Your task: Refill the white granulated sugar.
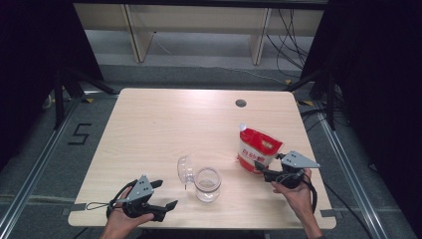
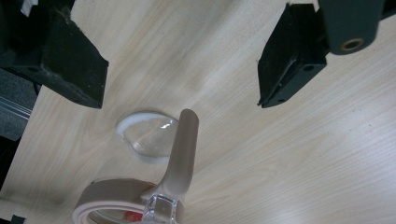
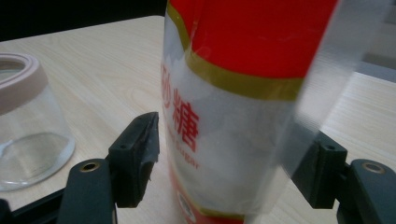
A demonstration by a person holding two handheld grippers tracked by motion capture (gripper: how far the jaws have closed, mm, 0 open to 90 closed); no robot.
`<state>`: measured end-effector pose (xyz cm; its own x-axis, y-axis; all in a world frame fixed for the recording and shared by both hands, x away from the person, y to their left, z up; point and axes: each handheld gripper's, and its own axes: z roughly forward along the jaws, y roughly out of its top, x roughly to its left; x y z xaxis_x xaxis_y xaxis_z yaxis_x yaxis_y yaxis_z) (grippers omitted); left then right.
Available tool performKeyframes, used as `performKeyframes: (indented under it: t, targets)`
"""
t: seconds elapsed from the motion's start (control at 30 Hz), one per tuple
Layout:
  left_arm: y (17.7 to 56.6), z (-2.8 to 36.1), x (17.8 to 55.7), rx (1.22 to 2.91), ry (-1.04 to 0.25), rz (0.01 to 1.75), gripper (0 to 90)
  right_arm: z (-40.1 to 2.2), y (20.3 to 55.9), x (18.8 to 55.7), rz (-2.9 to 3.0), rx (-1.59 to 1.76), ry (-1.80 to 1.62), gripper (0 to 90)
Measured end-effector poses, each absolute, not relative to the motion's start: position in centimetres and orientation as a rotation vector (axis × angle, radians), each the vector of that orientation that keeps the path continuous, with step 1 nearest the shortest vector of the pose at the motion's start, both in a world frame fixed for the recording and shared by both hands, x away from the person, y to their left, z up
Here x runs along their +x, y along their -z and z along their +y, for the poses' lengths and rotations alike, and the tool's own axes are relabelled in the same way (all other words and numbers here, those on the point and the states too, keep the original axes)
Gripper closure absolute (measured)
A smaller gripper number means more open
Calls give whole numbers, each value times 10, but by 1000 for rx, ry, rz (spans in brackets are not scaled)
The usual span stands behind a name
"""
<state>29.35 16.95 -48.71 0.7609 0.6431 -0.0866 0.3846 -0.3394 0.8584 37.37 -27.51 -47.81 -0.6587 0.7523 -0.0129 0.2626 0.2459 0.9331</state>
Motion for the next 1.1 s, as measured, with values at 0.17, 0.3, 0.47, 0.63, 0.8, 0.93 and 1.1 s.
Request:
performKeyframes:
  t: [0.17, 0.3, 0.47, 0.63, 0.8, 0.93, 1.1]
  targets:
    - [488, 170, 294, 1966, -326, 787, 157, -269, 480, 380, 2079, 903, -1397, 352]
    - [487, 172, 295, 1992, -345, 782, 157, -267, 482, 384, 2080, 896, -1397, 362]
    - [488, 169, 294, 1966, -326, 786, 157, -265, 484, 389, 2046, 863, -1417, 357]
    - [489, 169, 294, 1952, -327, 792, 157, -261, 485, 389, 2063, 889, -1416, 356]
    - [487, 171, 294, 1990, -338, 778, 158, -256, 484, 385, 2038, 916, -1376, 370]
    - [488, 170, 294, 1975, -335, 765, 157, -247, 483, 379, 1992, 984, -1343, 390]
    - [488, 170, 293, 1965, -329, 781, 157, -244, 483, 374, 1930, 1003, -1304, 404]
